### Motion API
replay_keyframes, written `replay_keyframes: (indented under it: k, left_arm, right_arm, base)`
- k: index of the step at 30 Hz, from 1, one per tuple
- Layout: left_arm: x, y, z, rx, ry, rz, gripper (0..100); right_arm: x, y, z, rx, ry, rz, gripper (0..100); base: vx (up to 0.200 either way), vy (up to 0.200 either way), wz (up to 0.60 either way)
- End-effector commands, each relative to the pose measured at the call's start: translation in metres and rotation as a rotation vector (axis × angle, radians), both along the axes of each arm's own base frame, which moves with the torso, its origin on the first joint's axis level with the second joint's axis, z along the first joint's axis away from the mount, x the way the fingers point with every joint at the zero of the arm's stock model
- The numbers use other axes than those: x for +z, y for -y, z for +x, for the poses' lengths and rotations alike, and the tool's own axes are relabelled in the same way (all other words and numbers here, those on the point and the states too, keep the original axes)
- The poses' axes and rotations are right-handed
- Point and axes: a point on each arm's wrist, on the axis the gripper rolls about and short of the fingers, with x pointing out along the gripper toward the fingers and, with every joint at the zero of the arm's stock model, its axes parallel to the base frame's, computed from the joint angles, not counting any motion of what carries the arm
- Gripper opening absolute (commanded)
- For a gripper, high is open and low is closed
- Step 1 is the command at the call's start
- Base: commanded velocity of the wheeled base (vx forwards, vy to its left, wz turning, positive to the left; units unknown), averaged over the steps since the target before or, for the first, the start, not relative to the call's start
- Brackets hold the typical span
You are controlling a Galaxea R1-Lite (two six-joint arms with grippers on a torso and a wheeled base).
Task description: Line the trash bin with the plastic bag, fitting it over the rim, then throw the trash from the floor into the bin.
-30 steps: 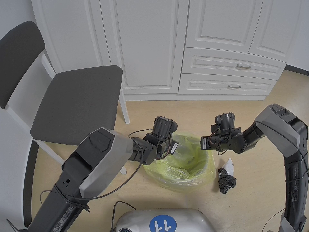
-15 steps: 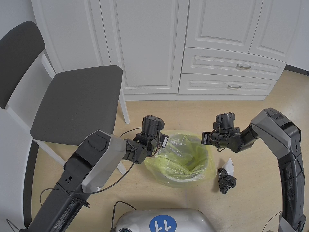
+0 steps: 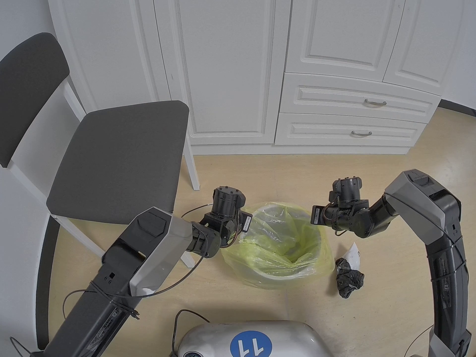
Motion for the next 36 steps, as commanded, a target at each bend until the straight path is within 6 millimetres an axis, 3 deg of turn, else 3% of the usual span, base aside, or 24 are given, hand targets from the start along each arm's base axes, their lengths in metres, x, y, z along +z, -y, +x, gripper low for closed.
replay_keyframes:
  k: [1, 3, 4, 7, 8, 10, 11, 15, 20, 29, 36]
  left_arm:
    - [0.016, -0.002, 0.002, 0.016, 0.018, -0.029, 0]
    - [0.027, -0.001, 0.002, 0.015, 0.033, -0.040, 0]
    - [0.040, -0.001, 0.003, 0.015, 0.051, -0.050, 0]
    - [0.048, -0.001, 0.002, 0.015, 0.060, -0.056, 0]
    - [0.049, -0.003, 0.000, 0.017, 0.049, -0.047, 0]
    - [0.049, -0.003, -0.003, 0.019, 0.039, -0.039, 0]
    - [0.046, -0.005, -0.006, 0.021, 0.027, -0.033, 0]
    - [0.042, -0.011, -0.015, 0.024, -0.004, -0.014, 0]
    - [0.038, -0.016, -0.025, 0.019, 0.004, -0.013, 0]
    - [0.041, -0.023, -0.045, 0.002, -0.011, -0.001, 0]
    - [0.037, -0.012, -0.084, -0.067, -0.013, 0.014, 0]
  right_arm:
    - [0.035, -0.006, -0.016, 0.029, 0.040, 0.015, 0]
    - [0.045, -0.012, -0.025, 0.050, 0.044, 0.013, 0]
    - [0.056, -0.025, -0.039, 0.087, 0.044, 0.012, 0]
    - [0.059, -0.034, -0.051, 0.119, 0.034, 0.005, 0]
    - [0.052, -0.051, -0.066, 0.172, -0.002, 0.001, 0]
    - [0.040, -0.061, -0.071, 0.210, -0.036, -0.002, 0]
    - [0.020, -0.068, -0.072, 0.233, -0.078, -0.008, 0]
    - [-0.008, -0.073, -0.070, 0.241, -0.126, -0.025, 0]
    - [-0.023, -0.079, -0.072, 0.256, -0.155, -0.043, 0]
    - [-0.032, -0.086, -0.094, 0.353, -0.195, -0.128, 0]
    - [-0.036, -0.090, -0.121, 0.470, -0.232, -0.192, 0]
  base:
    - [0.000, 0.000, 0.00]
    - [0.000, 0.000, 0.00]
    - [0.000, 0.000, 0.00]
    - [0.000, 0.000, 0.00]
    - [0.000, 0.000, 0.00]
    - [0.000, 0.000, 0.00]
    - [0.000, 0.000, 0.00]
    - [0.000, 0.000, 0.00]
    - [0.000, 0.000, 0.00]
    - [0.000, 0.000, 0.00]
    - [0.000, 0.000, 0.00]
